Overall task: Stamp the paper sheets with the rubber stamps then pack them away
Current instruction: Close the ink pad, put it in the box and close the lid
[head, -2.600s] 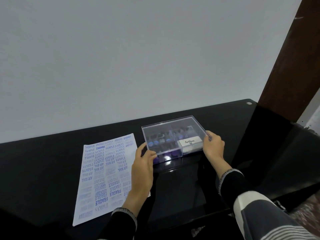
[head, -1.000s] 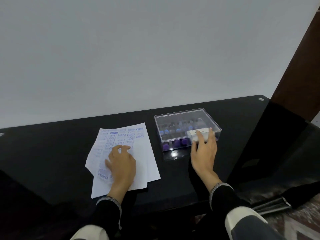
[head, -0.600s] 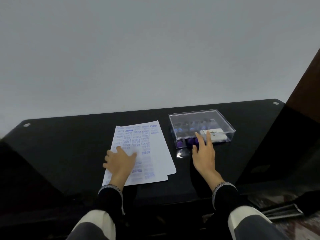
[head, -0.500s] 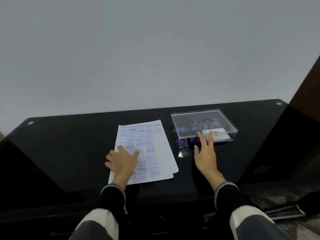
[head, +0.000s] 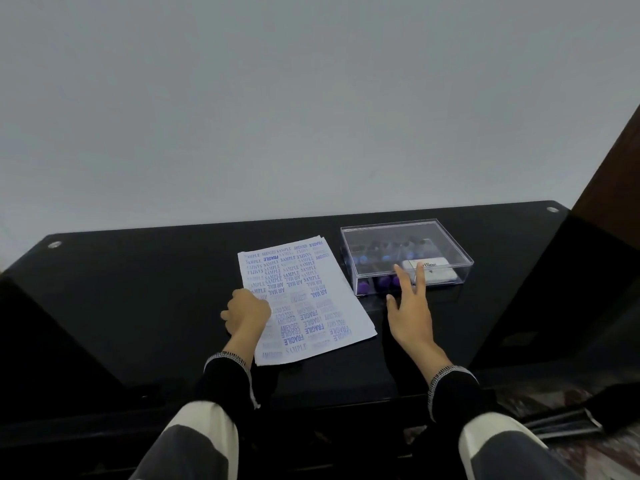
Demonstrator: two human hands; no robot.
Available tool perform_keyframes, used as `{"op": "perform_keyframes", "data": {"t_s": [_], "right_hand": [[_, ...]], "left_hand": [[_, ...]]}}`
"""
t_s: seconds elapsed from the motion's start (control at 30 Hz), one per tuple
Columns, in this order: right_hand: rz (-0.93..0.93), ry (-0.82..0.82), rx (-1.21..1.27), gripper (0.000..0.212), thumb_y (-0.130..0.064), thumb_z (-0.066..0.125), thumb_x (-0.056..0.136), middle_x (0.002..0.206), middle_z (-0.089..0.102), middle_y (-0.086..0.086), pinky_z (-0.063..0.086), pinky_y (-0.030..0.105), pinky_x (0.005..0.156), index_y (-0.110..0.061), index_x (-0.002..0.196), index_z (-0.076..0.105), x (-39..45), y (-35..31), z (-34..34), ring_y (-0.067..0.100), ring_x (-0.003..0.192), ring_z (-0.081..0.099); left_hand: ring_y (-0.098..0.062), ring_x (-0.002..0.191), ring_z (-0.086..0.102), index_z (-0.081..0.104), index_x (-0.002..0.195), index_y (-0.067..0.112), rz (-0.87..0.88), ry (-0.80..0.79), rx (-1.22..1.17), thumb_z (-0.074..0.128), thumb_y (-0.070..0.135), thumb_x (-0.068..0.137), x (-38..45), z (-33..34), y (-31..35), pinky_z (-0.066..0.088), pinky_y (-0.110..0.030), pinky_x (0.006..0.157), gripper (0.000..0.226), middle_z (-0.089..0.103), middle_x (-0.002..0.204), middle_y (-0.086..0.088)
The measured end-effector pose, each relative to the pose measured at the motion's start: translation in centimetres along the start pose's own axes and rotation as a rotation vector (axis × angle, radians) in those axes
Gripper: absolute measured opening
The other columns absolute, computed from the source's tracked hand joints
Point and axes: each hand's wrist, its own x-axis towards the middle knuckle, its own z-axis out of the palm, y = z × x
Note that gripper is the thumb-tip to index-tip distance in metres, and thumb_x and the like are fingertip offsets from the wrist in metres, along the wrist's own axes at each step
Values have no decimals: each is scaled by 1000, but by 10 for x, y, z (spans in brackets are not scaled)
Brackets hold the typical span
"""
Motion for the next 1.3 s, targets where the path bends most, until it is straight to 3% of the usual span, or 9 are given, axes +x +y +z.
{"op": "perform_keyframes", "data": {"t_s": [0.1, 0.17, 0.23, 0.3, 0.43, 0.53, 0.73, 0.97, 1.3], "right_hand": [[33, 15, -17, 62, -14, 52, 96, 158, -14, 3, 43, 32, 94, -35, 147, 25, -1, 0, 1, 32, 143, 20], [49, 34, -50, 61, -16, 54, 95, 157, -11, 12, 30, 44, 112, -37, 146, 27, 0, 1, 3, 36, 142, 21], [35, 39, -78, 59, -19, 54, 95, 157, -9, 16, 15, 47, 118, -37, 145, 28, 3, 4, 3, 36, 141, 22], [18, 35, -70, 56, -23, 53, 96, 157, -8, 16, 13, 46, 119, -38, 144, 30, 6, 9, 5, 36, 141, 22], [-16, 42, -40, 52, -28, 51, 96, 158, -6, 14, 33, 50, 110, -39, 143, 32, 15, 13, 11, 41, 136, 30], [-19, 3, -52, 52, -29, 49, 97, 158, -7, 15, 37, 47, 107, -38, 145, 30, 31, 7, 17, 42, 134, 34], [-20, -48, -109, 56, -29, 48, 98, 157, -10, 17, 39, 48, 106, -37, 147, 23, 79, -6, 39, 44, 130, 38], [-30, -72, -182, 58, -30, 45, 99, 155, -7, 25, 33, 50, 109, -33, 149, 18, 129, -28, 62, 35, 103, 60], [-6, -224, -141, 78, -18, 47, 97, 156, -4, 23, 21, 52, 115, -42, 148, -7, 129, -32, 67, 27, 99, 61]], "left_hand": [[-30, 96, 58, 55, 99, 3, 88, 10, -55, 46, 12, 93, 4, 5, -5, 53, -41, 71, 14, 58, 108, -10], [-25, 81, 59, 56, 100, 5, 176, 30, -92, 43, 12, 95, 3, 7, -8, 53, -39, 66, 15, 55, 107, -9], [-21, 79, 56, 53, 103, 9, 255, 63, -87, 41, 13, 98, 3, 6, -14, 52, -39, 70, 13, 47, 107, -7], [-16, 77, 53, 51, 114, 12, 326, 91, -78, 41, 14, 99, 7, 5, -22, 50, -36, 71, 19, 47, 107, -5], [-14, 91, 52, 43, 140, 22, 503, 148, 128, 46, 19, 96, 24, 5, -33, 31, -36, 92, 44, 51, 111, 0], [-11, 96, 48, 54, 133, 24, 558, 170, 200, 46, 21, 96, 41, 7, -34, 21, -37, 96, 39, 48, 106, 6], [-7, 92, 51, 53, 133, 24, 529, 160, 52, 45, 20, 97, 56, 9, -39, 15, -30, 100, 37, 48, 108, 8], [-5, 83, 54, 51, 134, 26, 541, 181, 46, 46, 21, 98, 60, 13, -42, 15, -27, 99, 37, 46, 103, 13], [-4, 91, 53, 50, 135, 23, 526, 173, 99, 47, 20, 97, 59, 11, -38, 19, -28, 95, 38, 44, 109, 15]]}}
